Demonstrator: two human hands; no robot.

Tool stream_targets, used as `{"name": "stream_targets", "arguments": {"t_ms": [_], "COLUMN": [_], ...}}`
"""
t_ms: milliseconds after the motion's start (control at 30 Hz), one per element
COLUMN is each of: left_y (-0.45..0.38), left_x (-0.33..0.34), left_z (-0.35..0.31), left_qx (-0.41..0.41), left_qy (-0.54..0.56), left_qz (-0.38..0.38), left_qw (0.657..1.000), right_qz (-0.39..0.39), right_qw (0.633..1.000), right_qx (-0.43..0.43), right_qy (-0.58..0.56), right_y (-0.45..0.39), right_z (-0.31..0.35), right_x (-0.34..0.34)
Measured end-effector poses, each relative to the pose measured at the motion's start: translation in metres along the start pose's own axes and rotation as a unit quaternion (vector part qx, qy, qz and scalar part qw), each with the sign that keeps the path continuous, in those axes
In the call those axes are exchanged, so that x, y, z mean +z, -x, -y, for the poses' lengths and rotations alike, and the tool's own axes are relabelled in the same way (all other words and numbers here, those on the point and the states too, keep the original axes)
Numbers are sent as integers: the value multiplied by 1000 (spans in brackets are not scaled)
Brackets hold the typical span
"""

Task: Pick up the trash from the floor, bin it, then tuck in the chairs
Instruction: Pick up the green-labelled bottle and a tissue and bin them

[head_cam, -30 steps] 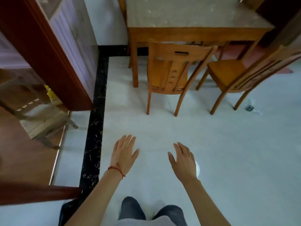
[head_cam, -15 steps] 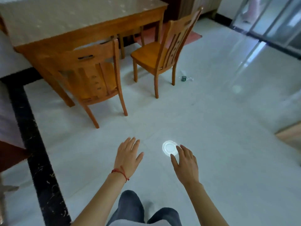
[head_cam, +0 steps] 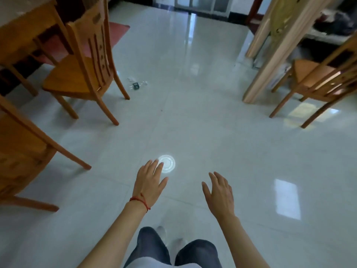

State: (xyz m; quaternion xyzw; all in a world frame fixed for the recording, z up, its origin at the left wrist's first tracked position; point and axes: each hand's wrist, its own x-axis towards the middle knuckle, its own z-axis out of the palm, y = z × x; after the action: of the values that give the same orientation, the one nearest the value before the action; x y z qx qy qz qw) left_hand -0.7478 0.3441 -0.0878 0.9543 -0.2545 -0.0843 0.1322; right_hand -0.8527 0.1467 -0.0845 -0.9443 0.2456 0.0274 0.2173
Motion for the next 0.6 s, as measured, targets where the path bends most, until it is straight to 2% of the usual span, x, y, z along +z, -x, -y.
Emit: {"name": "stream_targets", "arguments": {"t_ms": [333, 600], "left_y": [-81, -198], "left_x": [4, 12], "left_z": [-6, -22], "left_qx": [88, 93], "left_qy": [-10, -17], "left_qz": [19, 24], "left_qw": [996, 995], "right_qz": [-37, -34], "right_qw": [996, 996], "right_qx": [73, 75], "right_qy": [-30, -27], "right_y": [-45, -158], "right_z": [-7, -34], "right_x": [2, -18]}}
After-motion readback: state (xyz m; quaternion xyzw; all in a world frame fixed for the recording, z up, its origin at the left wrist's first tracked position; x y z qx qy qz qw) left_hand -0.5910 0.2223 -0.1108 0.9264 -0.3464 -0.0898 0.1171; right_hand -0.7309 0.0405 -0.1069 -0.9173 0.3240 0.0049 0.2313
